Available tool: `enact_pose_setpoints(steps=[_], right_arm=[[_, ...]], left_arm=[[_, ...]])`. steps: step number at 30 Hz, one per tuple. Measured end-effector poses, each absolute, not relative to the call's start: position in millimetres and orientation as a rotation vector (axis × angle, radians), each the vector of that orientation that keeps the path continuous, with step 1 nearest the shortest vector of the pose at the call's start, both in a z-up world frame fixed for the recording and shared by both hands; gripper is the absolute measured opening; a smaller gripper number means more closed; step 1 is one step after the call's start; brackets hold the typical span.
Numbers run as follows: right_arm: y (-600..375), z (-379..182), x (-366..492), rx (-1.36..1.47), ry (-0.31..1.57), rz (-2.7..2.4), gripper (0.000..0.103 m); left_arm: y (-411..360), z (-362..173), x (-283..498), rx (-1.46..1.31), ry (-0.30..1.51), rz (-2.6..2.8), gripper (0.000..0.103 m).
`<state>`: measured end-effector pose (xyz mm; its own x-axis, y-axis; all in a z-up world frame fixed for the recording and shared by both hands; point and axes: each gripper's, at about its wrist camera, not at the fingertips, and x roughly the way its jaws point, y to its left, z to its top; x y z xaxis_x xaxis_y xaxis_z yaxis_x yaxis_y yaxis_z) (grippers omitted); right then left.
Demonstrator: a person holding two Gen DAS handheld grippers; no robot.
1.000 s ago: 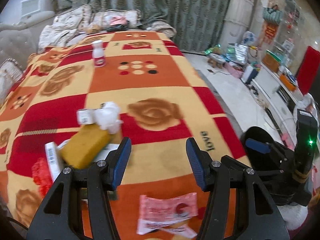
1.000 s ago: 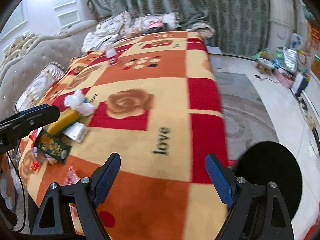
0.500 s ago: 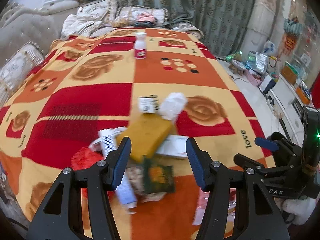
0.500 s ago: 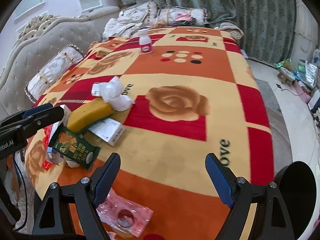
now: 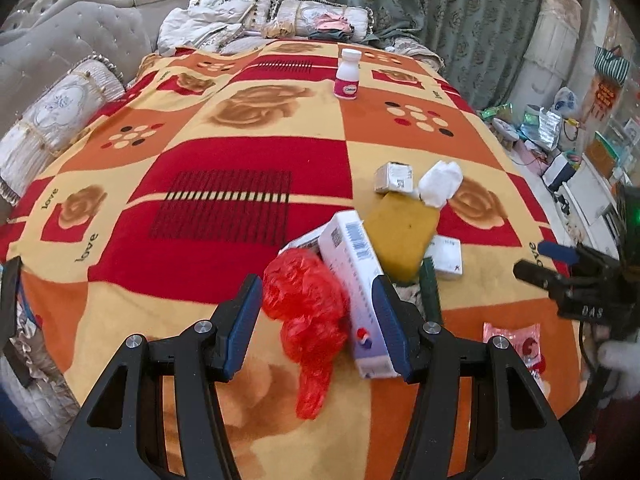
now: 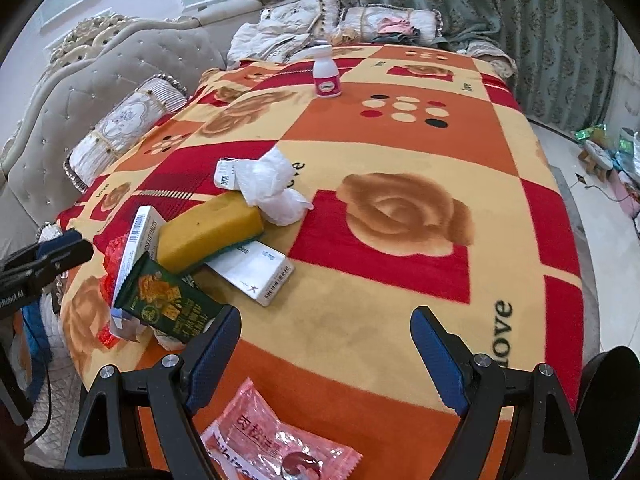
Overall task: Collect trash
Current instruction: 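Grasp the red plastic bag with the left tool while the right tool grasps the white crumpled tissue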
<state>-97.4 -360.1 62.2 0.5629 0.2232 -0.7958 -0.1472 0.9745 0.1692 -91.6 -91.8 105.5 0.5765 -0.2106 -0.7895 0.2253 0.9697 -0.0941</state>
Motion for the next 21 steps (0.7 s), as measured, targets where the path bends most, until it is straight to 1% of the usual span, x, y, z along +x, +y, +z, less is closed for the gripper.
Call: enact_pose_setpoints(steps=[9, 14, 21], right_arm=[[-346, 68, -87, 0.061, 0.943, 0.255, 0.085], [-343, 70, -71, 0.081, 0.934, 0.264, 0.085], [-333, 69, -25, 0.149, 0.94, 0.31, 0.085]], left_arm=[[-85, 92, -96, 0.025, 0.956, -0.256, 0.056], [-72, 78, -84, -0.056, 0.992, -0.245, 0.056], [-66, 63, -72, -0.147, 1.017, -0.264, 0.056]])
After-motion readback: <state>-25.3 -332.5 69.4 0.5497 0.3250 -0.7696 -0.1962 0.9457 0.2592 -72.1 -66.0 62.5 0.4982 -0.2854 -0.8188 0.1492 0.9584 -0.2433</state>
